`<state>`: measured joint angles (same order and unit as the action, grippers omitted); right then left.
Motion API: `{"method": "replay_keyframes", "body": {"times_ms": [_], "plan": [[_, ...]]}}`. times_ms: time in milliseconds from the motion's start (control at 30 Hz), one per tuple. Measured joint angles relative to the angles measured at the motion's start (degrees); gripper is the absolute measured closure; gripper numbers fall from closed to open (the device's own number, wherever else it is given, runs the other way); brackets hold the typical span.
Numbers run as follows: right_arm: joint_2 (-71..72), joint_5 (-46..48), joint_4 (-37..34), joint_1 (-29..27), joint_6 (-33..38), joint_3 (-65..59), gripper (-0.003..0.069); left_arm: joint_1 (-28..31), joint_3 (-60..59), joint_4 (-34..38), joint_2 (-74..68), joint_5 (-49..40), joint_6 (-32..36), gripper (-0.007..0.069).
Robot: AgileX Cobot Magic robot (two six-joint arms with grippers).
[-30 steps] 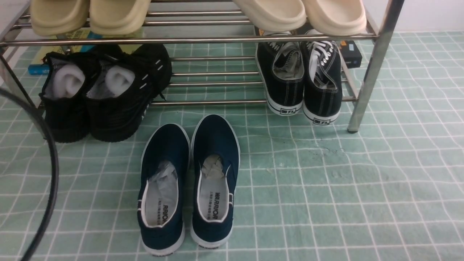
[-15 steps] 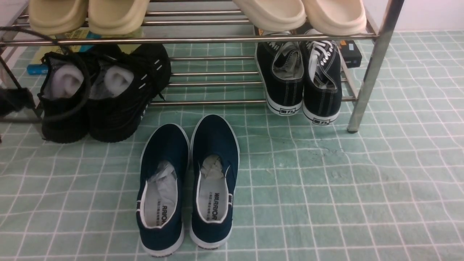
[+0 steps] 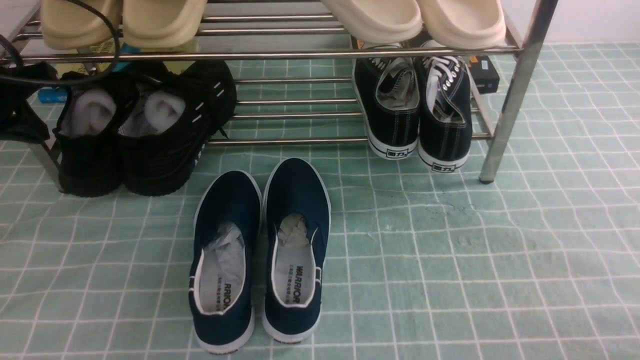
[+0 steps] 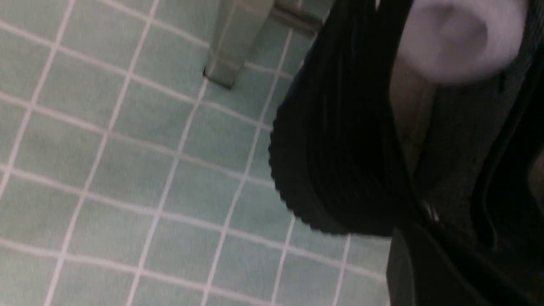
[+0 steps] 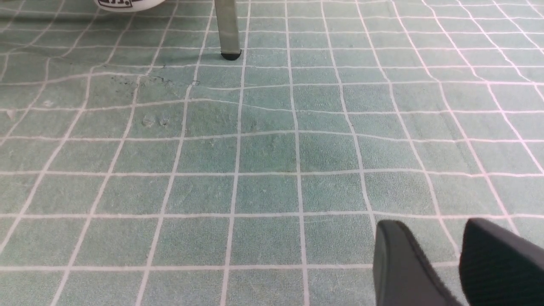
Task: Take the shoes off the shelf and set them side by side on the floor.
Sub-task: 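Grasp the leftmost shoe on the bottom shelf of the shoe rack with the left gripper, then set the held shoe down on the floor in front of the rack with the left gripper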
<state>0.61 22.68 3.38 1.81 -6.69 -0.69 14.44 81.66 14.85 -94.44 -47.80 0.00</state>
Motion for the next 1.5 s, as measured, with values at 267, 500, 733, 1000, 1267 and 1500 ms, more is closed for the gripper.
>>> {"method": "replay_keyframes", "body": {"times_ms": [267, 500, 733, 1000, 1267, 1500], "plan": [[0.00, 0.00, 0.00, 0.00, 0.00, 0.00, 0.0421, 0.00, 0.15, 0.64, -3.72, 8.57, 0.00, 0.0329], [0.00, 0.00, 0.00, 0.00, 0.00, 0.00, 0.0421, 0.00, 0.15, 1.62, -6.63, 9.62, 0.00, 0.0261], [0.00, 0.00, 0.00, 0.00, 0.00, 0.00, 0.0421, 0.00, 0.15, 5.16, -10.35, 9.61, 1.47, 0.0328], [0.00, 0.00, 0.00, 0.00, 0.00, 0.00, 0.0421, 0.11, 0.15, 5.73, -9.96, 6.68, 4.14, 0.0608], [0.00, 0.00, 0.00, 0.00, 0.00, 0.00, 0.0421, 0.11, 0.15, -1.61, 1.97, -8.95, -2.03, 0.0612], [0.00, 0.00, 0.00, 0.00, 0.00, 0.00, 0.0421, 0.11, -0.75, -13.09, 12.99, -19.40, -7.47, 0.0610]]}}
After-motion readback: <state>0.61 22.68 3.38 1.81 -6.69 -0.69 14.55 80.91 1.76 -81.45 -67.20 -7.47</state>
